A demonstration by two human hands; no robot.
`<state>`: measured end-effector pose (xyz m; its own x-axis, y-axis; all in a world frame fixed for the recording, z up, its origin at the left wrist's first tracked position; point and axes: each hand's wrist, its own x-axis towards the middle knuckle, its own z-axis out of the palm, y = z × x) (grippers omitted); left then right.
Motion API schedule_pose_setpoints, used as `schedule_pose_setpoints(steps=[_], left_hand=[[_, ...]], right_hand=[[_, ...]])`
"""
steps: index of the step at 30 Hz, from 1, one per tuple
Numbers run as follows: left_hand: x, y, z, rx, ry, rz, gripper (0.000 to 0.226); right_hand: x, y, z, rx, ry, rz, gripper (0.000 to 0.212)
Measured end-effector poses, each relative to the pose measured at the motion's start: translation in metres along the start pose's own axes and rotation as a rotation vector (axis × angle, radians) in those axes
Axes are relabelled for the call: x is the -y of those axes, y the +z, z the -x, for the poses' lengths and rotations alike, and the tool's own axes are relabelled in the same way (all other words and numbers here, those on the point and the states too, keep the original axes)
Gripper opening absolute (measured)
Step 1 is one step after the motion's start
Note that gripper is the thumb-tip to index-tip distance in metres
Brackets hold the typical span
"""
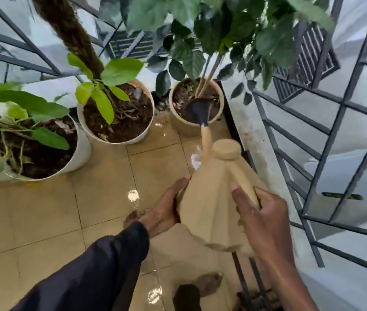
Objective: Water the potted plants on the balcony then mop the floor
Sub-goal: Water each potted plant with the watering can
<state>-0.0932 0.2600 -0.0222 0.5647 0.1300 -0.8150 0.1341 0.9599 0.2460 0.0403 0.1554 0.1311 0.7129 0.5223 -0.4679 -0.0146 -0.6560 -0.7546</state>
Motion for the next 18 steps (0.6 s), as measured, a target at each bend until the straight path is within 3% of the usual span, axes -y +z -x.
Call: schedule_pose_setpoints(steps=[7,18], left_hand=[[-0.039,0.01,-0.003,0.015,-0.024,-0.049,0.053],[-0.045,0.031,-0.018,-0.015,0.016,0.066,0.07]], right_hand=[[0.03,0.002,-0.033,-0.075,-0.086,0.0,0.033],[0.052,-0.009,-0.082,-0.087,-0.187,0.069,0.038]])
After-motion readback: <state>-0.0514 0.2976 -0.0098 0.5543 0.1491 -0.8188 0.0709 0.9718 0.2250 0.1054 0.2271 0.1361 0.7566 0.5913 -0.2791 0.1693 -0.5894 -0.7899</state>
